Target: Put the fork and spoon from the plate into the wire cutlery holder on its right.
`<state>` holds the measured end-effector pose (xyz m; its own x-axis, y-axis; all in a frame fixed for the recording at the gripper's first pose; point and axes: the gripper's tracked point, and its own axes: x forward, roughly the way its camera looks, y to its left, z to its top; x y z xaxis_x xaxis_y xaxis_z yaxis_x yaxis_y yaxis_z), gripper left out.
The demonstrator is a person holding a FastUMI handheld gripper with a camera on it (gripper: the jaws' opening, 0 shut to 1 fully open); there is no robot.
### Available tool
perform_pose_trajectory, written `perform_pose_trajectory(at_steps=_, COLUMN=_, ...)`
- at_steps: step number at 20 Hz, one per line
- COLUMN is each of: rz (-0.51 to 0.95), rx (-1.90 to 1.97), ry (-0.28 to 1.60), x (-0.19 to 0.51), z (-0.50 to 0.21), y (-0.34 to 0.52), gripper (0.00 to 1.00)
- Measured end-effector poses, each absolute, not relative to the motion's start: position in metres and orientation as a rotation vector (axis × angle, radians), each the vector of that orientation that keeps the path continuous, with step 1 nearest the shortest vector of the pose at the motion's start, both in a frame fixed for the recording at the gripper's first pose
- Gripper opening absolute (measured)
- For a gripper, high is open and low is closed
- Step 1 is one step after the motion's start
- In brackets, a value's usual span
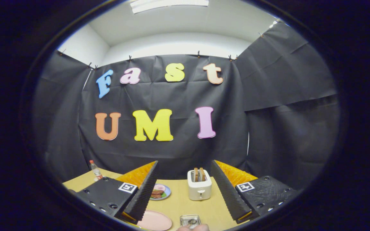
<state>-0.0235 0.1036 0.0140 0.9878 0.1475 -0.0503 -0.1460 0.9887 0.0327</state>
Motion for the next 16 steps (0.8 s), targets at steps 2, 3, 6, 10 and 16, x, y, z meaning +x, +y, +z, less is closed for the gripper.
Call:
perform_pose_trajectory(at_steps=2, rz=0.149, rx=0.016, ry=0.049, x=-0.024, z=0.013, y=0.103, gripper=0.96)
perform_pose_trajectory(at_steps=3, rz=0.148, rx=0.011, ry=0.046, x=-0.022, z=0.014, y=0.103, gripper=0.96)
perform_pose_trajectory(at_steps=6, rz=0.155, rx=0.005, ry=0.04, x=-0.022, z=0.016, y=0.109, gripper=0.96)
perform_pose_trajectory(at_steps=10, rz=0.168, rx=-0.002, ry=0.033, x=-0.025, z=0.017, y=0.117, gripper=0.96)
perform_pose_trajectory(at_steps=16, rz=0.186, rx=-0.005, ry=0.03, x=-0.025, z=0.017, y=0.133, gripper=0.96)
